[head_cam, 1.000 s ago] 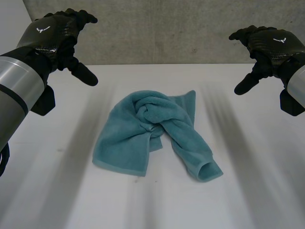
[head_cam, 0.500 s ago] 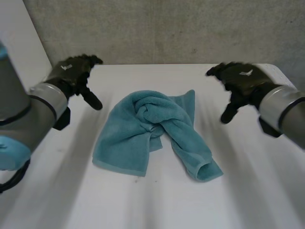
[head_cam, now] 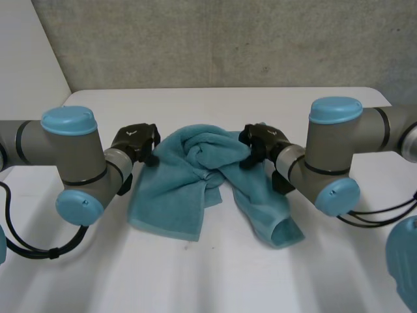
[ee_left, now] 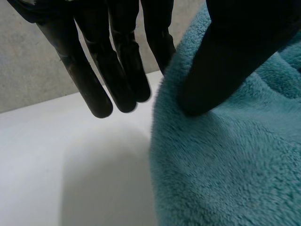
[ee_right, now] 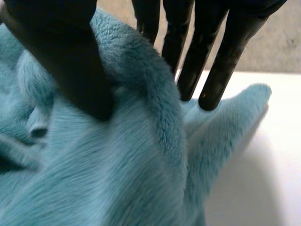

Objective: Fold the laundry

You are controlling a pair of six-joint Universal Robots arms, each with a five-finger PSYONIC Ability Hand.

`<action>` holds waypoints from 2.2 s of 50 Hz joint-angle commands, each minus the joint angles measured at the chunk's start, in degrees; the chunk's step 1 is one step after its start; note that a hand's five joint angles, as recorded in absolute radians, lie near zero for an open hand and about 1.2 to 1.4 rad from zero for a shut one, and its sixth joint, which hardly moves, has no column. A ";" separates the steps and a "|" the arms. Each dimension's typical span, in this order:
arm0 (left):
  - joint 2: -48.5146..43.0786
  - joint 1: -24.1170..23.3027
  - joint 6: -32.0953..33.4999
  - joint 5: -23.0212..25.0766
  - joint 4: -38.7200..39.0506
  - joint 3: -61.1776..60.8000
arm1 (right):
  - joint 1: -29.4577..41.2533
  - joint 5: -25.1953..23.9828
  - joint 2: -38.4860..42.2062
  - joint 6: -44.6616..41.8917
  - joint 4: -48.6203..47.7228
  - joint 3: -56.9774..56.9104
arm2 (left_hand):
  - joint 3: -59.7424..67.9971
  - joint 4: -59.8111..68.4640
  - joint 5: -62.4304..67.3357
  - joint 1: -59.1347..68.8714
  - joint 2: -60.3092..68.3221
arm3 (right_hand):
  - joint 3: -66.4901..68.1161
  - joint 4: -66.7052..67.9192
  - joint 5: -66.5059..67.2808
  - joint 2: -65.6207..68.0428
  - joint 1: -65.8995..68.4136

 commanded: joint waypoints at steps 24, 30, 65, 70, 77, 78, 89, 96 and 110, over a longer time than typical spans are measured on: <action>31.92 -1.39 4.25 -1.86 8.93 -29.33 | 0.13 -1.28 -20.24 -32.28 3.08 16.94 | 16.70 16.30 17.59 15.64 15.89 | 21.74 21.48 23.96 20.13 27.86; 34.64 -1.39 6.62 -1.95 0.24 -40.92 | 0.31 -1.72 -21.12 -46.94 18.27 26.25 | 10.86 10.45 11.75 9.80 10.05 | 21.47 21.20 23.69 19.85 27.59; 15.42 -4.56 25.42 -0.89 -1.70 -18.88 | -4.44 -7.70 -35.18 -37.11 10.03 35.40 | -48.04 -48.45 -47.15 -49.10 -48.85 | -48.26 -48.52 -46.04 -49.87 -42.14; 9.08 -4.65 31.66 -0.89 -1.70 -14.13 | -4.53 -7.70 -34.83 -37.29 9.85 36.02 | -47.20 -47.60 -46.31 -48.26 -48.01 | -48.26 -48.52 -46.04 -49.87 -42.14; 6.00 -4.65 36.41 -0.46 -1.62 -11.84 | -5.32 -7.61 -34.31 -37.38 9.85 35.84 | -30.92 -31.32 -30.03 -31.98 -31.73 | -48.26 -48.52 -46.04 -49.87 -42.14; 6.00 -4.65 36.33 -0.02 -1.62 -11.84 | -5.49 -7.61 -33.70 -37.38 9.76 35.32 | -18.22 -18.63 -17.34 -19.28 -19.03 | -48.26 -48.52 -46.04 -49.87 -42.14; 10.91 -5.44 36.77 0.07 -1.35 -13.59 | -5.58 -6.56 -24.65 -35.88 9.15 25.31 | 16.70 16.30 17.59 15.64 15.89 | -48.26 -48.52 -46.04 -49.87 -42.14; 19.17 -5.70 36.68 -0.37 -0.30 -17.01 | -4.88 -6.91 -14.99 -28.43 14.41 13.19 | 16.70 16.30 17.59 15.64 15.89 | -48.26 -48.52 -46.04 -49.87 -42.14; 41.22 -7.02 36.77 -0.28 5.84 -29.40 | -5.05 -14.73 -6.80 -26.83 33.04 3.49 | 16.70 16.30 17.59 15.64 15.89 | -48.26 -48.52 -46.04 -49.87 -42.14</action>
